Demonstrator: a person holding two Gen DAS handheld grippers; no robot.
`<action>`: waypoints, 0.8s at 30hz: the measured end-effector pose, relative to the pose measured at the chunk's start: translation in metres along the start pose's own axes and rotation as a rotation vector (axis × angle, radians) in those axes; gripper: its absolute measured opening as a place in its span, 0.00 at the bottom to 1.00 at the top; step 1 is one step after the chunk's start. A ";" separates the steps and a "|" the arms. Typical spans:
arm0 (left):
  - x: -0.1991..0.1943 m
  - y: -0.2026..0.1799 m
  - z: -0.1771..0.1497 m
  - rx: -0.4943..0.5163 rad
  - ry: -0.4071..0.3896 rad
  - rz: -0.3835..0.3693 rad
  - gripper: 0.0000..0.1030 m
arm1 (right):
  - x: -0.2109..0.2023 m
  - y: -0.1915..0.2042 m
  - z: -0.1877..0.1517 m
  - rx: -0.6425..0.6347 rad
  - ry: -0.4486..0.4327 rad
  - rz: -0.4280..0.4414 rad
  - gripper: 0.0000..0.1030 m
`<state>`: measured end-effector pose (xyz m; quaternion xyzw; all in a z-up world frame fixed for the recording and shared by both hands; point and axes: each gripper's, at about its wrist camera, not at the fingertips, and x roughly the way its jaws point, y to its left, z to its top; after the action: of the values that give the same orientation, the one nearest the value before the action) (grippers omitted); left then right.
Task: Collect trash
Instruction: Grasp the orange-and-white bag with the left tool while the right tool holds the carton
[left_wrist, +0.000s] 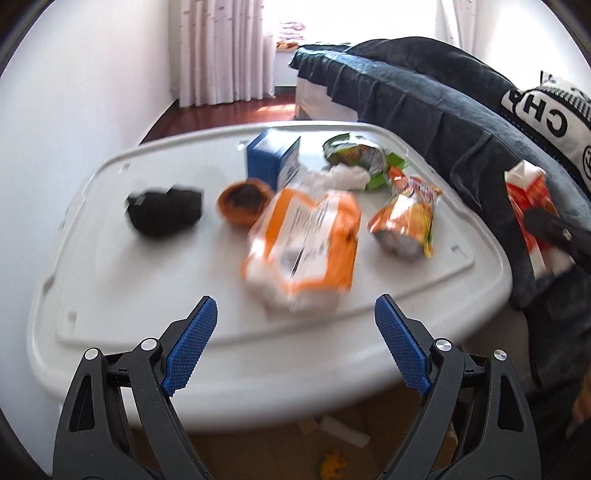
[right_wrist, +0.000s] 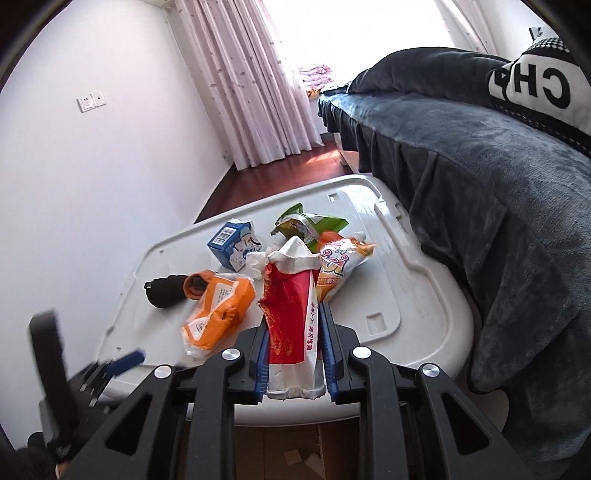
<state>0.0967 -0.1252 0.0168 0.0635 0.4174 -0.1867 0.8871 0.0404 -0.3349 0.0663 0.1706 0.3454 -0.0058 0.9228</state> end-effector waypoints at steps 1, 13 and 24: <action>0.006 -0.007 0.008 0.026 -0.005 0.012 0.83 | 0.002 -0.001 0.000 0.003 0.005 0.009 0.22; 0.087 -0.017 0.022 0.069 0.030 0.096 0.17 | 0.015 0.000 0.002 0.023 0.039 0.043 0.23; 0.021 -0.004 0.010 -0.056 -0.002 0.060 0.11 | 0.014 0.018 -0.005 -0.018 0.031 0.037 0.23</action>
<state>0.1145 -0.1379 0.0075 0.0506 0.4194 -0.1484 0.8942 0.0502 -0.3147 0.0590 0.1688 0.3564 0.0169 0.9188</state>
